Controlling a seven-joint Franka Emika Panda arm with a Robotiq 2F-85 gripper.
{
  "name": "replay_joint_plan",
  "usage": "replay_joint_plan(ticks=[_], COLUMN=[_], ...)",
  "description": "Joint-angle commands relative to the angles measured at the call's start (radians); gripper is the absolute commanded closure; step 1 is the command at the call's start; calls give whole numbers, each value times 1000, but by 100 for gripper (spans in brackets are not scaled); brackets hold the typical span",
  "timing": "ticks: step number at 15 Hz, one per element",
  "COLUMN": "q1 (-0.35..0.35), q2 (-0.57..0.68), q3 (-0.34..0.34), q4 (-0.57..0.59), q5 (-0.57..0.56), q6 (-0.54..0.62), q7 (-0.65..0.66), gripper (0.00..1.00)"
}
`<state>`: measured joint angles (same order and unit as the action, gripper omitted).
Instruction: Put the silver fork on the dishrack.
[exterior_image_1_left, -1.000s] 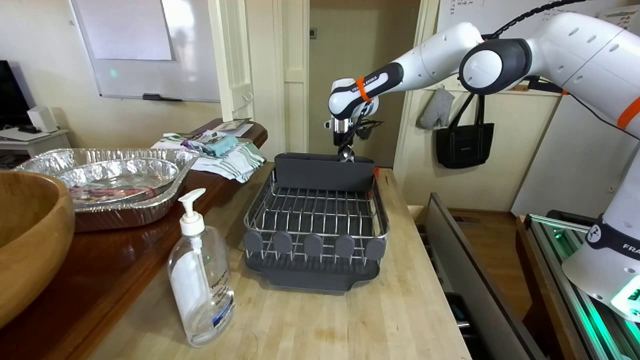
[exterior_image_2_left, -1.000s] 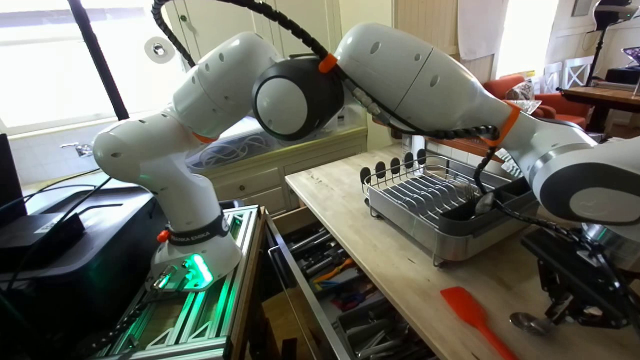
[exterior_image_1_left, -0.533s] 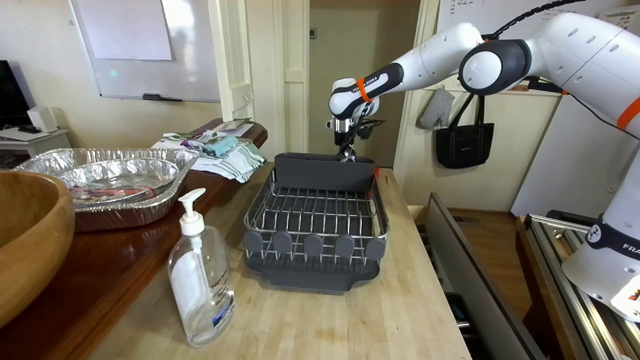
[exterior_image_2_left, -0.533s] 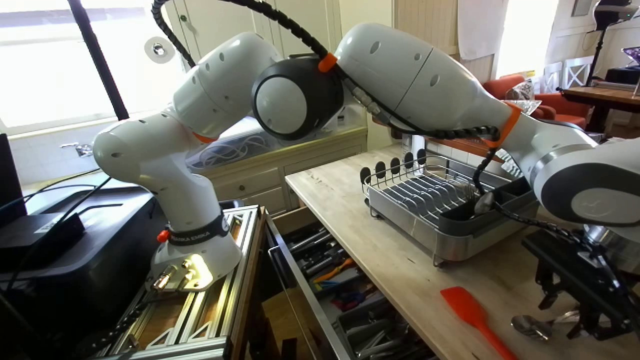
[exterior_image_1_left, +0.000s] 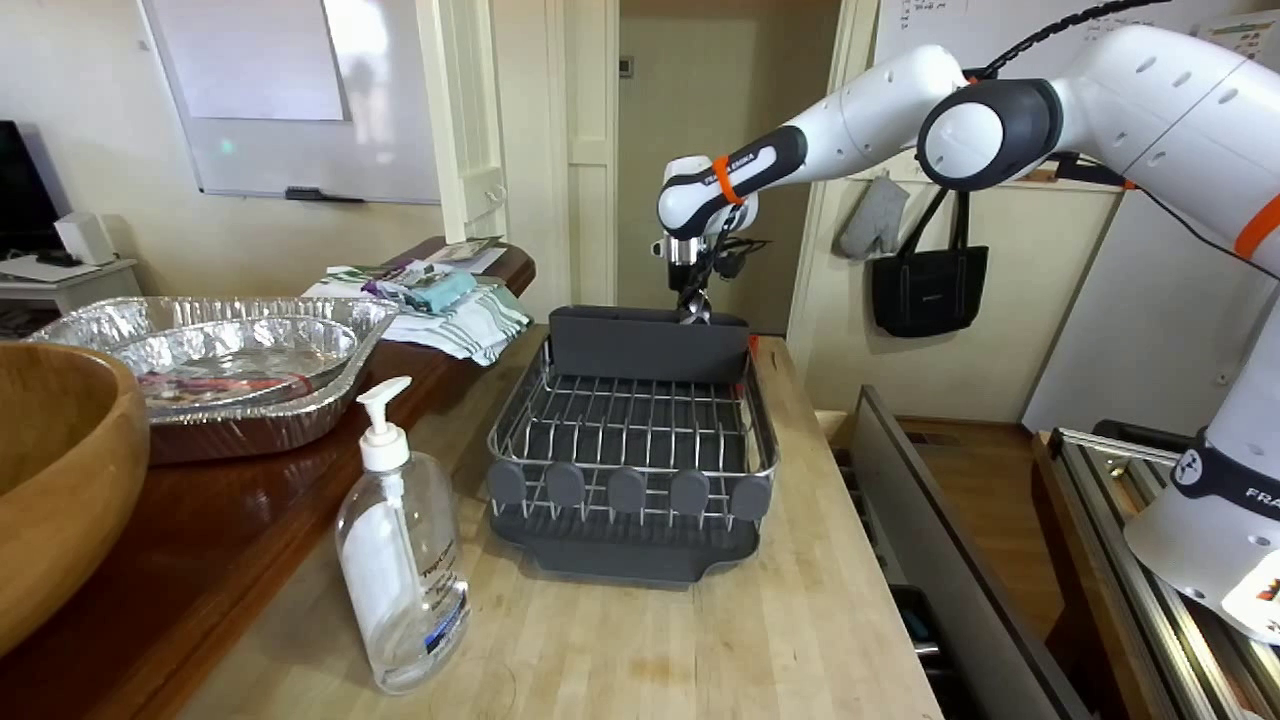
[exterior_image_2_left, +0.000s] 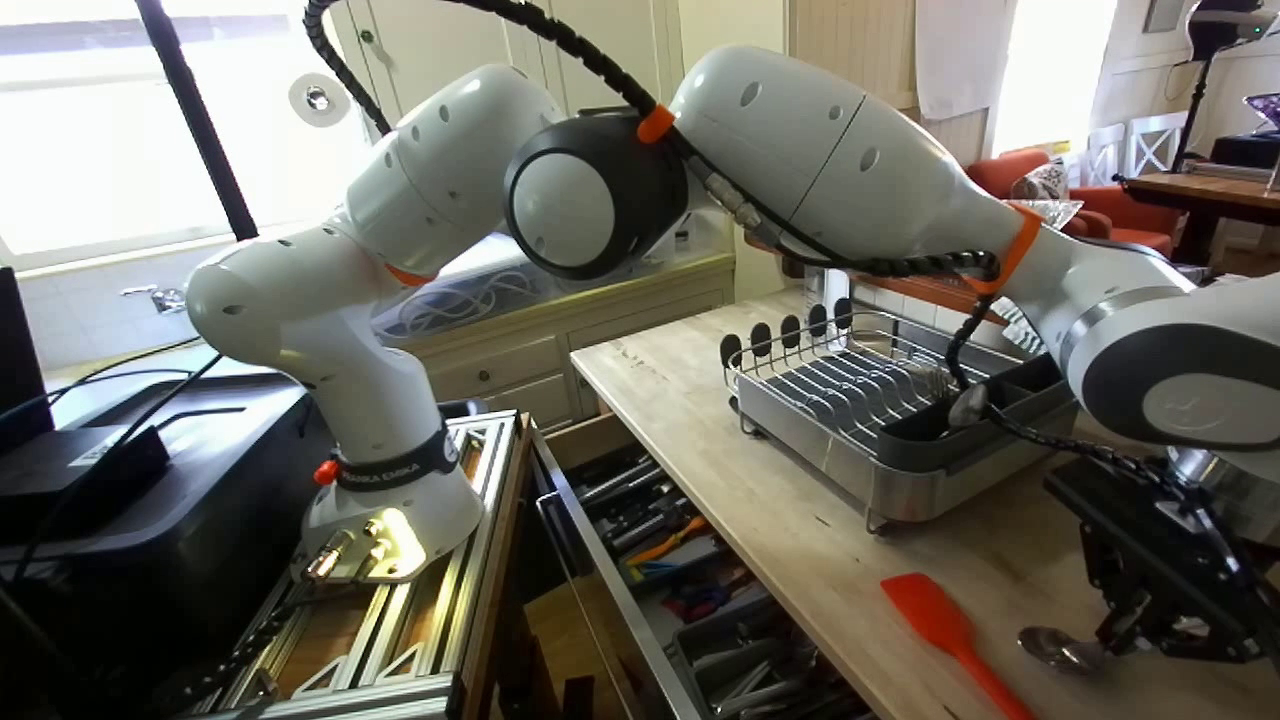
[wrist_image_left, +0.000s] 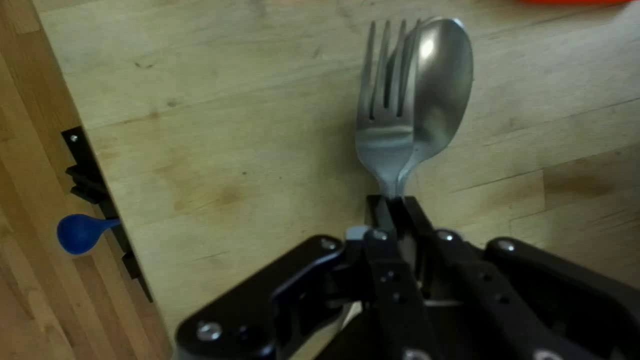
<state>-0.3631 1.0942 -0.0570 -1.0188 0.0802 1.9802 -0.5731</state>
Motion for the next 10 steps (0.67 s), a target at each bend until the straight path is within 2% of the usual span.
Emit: replay_joint_plan(ticks=[1,10], q1=[5,3], q2=[20,5], q3=[-11,-8], q4=[33,28], q5=[-11,-6], q6=[2,5], q7=[11,1], gripper=[97,98])
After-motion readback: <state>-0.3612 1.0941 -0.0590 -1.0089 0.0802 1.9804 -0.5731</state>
